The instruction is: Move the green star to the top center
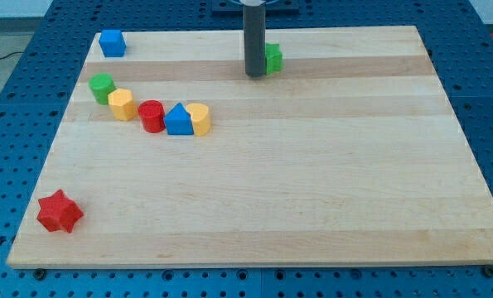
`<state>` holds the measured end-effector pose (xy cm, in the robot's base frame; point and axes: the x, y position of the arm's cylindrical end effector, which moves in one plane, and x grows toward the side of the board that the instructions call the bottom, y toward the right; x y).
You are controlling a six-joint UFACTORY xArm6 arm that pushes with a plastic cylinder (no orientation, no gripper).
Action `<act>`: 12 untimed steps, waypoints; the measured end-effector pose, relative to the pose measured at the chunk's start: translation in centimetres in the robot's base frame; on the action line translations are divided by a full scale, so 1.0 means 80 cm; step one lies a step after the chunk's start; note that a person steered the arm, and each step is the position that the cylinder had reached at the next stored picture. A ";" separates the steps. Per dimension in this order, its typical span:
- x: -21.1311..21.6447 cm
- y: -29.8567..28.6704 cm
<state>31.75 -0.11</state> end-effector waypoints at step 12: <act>-0.048 -0.050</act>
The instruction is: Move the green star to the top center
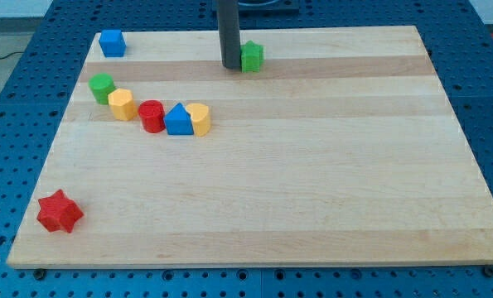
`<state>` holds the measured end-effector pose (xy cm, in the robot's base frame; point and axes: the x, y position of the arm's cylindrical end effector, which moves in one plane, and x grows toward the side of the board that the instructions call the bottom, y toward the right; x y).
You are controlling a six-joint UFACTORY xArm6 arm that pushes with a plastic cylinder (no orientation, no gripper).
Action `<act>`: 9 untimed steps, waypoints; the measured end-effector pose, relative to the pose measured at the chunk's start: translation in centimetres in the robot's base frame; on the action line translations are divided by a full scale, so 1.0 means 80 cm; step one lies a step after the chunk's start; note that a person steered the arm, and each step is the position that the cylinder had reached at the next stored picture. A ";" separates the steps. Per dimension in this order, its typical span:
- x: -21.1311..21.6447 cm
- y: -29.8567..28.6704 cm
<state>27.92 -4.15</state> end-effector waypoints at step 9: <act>0.030 -0.003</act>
<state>30.31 -4.42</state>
